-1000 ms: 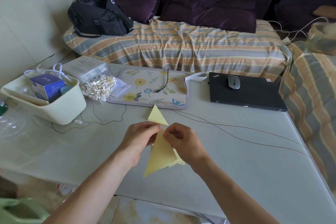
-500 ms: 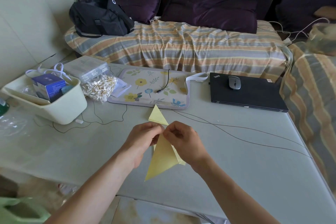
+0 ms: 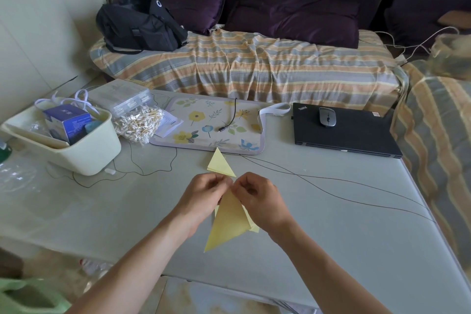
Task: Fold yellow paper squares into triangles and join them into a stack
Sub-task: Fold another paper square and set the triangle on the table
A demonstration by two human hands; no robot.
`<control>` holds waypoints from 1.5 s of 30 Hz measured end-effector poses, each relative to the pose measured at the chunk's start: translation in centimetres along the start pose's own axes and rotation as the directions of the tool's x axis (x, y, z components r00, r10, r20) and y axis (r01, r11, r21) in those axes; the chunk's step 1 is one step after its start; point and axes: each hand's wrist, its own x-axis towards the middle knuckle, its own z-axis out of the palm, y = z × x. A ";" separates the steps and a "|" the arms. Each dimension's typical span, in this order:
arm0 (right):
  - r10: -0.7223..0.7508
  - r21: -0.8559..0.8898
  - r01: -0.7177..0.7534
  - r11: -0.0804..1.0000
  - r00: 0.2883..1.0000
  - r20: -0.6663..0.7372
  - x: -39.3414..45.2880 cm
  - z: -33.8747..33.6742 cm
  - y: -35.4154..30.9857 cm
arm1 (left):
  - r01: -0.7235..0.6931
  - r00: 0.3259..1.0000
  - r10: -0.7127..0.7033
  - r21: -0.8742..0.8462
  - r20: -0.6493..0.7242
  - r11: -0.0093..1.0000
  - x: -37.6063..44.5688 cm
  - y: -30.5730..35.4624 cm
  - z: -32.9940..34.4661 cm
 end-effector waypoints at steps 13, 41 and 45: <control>0.009 -0.053 -0.011 0.999 0.999 -0.033 -0.2 0.3 -0.2 | 0.001 0.995 -0.007 -0.057 -0.095 0.998 0.1 -0.3 0.1; 0.039 -0.031 -0.040 0.999 0.998 -0.042 -0.4 0.4 -0.2 | 0.068 0.989 -0.079 -0.086 -0.129 0.994 -0.6 0.6 -0.3; 0.050 0.042 -0.049 0.998 0.998 -0.027 -0.4 0.4 -0.3 | 0.034 0.984 -0.046 -0.072 -0.175 0.997 -0.6 0.6 -0.2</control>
